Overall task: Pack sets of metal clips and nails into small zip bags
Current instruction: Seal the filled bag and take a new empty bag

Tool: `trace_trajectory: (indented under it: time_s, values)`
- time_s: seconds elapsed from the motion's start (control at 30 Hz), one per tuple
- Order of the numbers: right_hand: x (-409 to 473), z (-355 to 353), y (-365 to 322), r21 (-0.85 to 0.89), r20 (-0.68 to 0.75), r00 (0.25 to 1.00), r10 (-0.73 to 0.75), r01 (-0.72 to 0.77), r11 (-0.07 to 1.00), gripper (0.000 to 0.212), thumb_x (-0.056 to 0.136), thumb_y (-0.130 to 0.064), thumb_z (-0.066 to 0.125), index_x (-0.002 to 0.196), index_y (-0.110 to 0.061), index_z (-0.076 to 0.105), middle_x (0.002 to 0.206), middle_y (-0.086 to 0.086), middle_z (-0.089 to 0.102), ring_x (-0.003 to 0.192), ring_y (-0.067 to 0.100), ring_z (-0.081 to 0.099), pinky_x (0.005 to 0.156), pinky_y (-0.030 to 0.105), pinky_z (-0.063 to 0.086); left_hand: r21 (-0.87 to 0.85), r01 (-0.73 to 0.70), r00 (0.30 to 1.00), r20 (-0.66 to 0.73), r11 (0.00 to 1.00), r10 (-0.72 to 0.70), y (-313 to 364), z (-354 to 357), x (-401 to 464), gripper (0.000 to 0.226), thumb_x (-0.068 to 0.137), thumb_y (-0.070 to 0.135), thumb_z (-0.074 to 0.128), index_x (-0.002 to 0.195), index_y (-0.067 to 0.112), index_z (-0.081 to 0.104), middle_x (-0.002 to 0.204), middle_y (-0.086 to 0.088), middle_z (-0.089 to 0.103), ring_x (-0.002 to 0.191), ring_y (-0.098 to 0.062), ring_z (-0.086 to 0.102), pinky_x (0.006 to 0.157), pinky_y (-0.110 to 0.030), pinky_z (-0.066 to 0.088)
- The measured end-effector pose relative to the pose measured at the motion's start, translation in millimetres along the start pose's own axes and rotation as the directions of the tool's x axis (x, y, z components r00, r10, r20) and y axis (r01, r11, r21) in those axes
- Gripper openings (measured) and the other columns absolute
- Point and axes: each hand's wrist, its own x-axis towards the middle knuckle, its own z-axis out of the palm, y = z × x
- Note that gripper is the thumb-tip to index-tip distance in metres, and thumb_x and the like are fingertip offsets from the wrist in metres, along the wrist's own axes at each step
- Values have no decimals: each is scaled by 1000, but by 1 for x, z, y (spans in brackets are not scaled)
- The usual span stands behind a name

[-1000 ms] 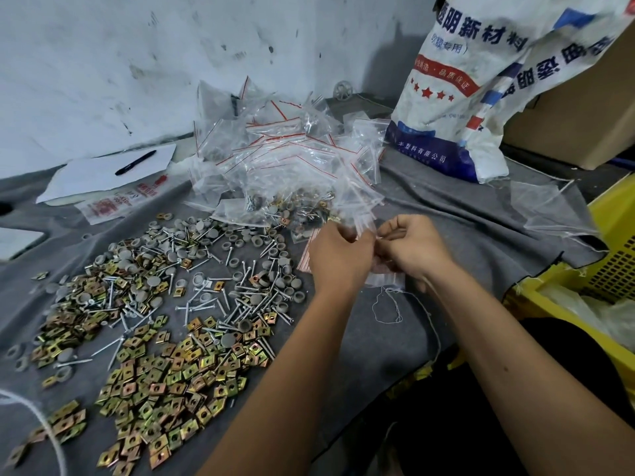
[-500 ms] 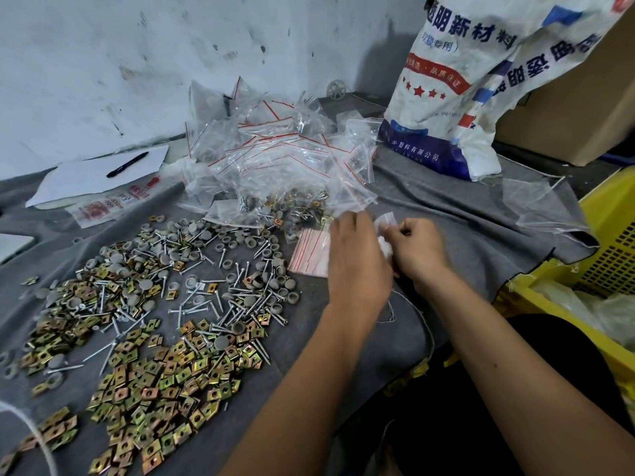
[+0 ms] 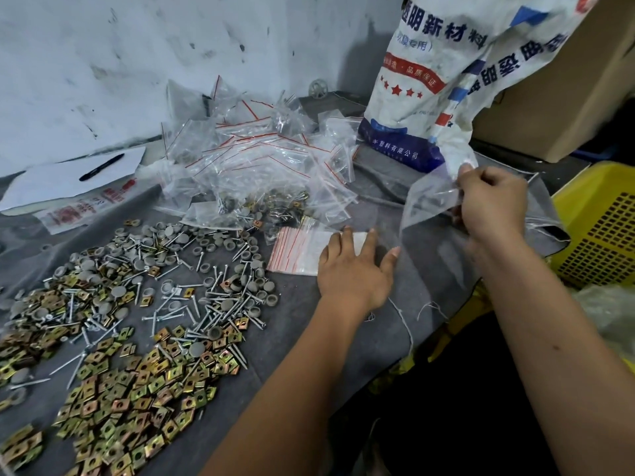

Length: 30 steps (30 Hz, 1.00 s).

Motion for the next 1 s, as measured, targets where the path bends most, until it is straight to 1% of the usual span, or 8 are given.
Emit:
trace_trajectory:
  time_s: [0.13, 0.23, 0.3, 0.4, 0.53, 0.7, 0.8, 1.0]
  values:
    - [-20, 10, -26, 183, 317, 948, -8, -53, 982, 26, 101, -15, 60, 80, -15, 76, 72, -2, 74, 63, 12, 68, 62, 31, 58, -524, -35, 973, -214, 851, -92, 1, -25, -5, 57, 111, 52, 26, 133, 14, 64, 141, -15, 61, 134, -31, 51, 109, -40, 39]
    - [-47, 31, -40, 249, 553, 827, -103, -47, 967, 24, 98, -12, 65, 80, -14, 80, 80, 2, 77, 74, 17, 69, 74, 36, 60, -980, -29, 968, -76, 196, -240, -10, -54, -20, 56, 106, 61, 32, 119, 19, 66, 118, -14, 72, 106, -29, 71, 89, -37, 57]
    - [-67, 49, -48, 321, 607, 774, -180, -31, 947, 20, 95, -13, 69, 80, -14, 81, 79, 2, 76, 72, 14, 66, 69, 31, 57, -961, 13, 984, 62, -277, -169, -23, -73, -27, 50, 105, 59, 42, 118, 17, 64, 110, -19, 75, 95, -29, 76, 88, -35, 63]
    - [-103, 88, -60, 421, 626, 731, -272, -23, 907, 16, 91, -10, 73, 78, -13, 81, 74, 3, 75, 62, 7, 61, 59, 23, 52, -875, -92, 977, 12, -476, -211, -61, -97, -45, 44, 100, 28, 62, 131, -2, 59, 103, -18, 74, 79, -22, 73, 76, -30, 62]
    - [-140, 137, -60, 431, 628, 690, -360, 77, 899, 16, 85, -12, 82, 69, -12, 78, 58, 2, 68, 49, 9, 53, 51, 22, 42, -912, -336, 857, -192, -236, -478, -132, -127, -86, 36, 84, 6, 75, 118, 2, 62, 83, -2, 74, 65, -9, 66, 60, -23, 56]
    - [-180, 201, -42, 249, 880, 408, -243, 39, 968, 18, 93, -15, 74, 77, -8, 79, 64, 10, 68, 54, 17, 60, 56, 32, 54, -753, -233, 518, -631, 615, -577, -227, -144, -142, 19, 92, 10, 77, 101, 20, 63, 84, 2, 69, 71, -12, 64, 62, -29, 55]
    - [-199, 231, -32, 148, 961, 228, -156, 49, 988, 13, 95, -9, 68, 87, -4, 77, 67, 5, 71, 59, 13, 64, 57, 24, 56, -646, -92, 405, -719, 757, -565, -262, -143, -156, 21, 89, 8, 77, 101, 16, 62, 81, 9, 62, 68, -2, 57, 62, -17, 45]
    - [-221, 261, -7, 201, 886, 348, -306, 305, 931, 8, 85, -29, 83, 78, -25, 81, 73, -1, 77, 59, 10, 67, 55, 24, 54, -278, 297, 266, -895, 913, -359, -274, -117, -154, 29, 87, 18, 73, 111, 8, 61, 110, -11, 60, 104, -26, 51, 90, -32, 37]
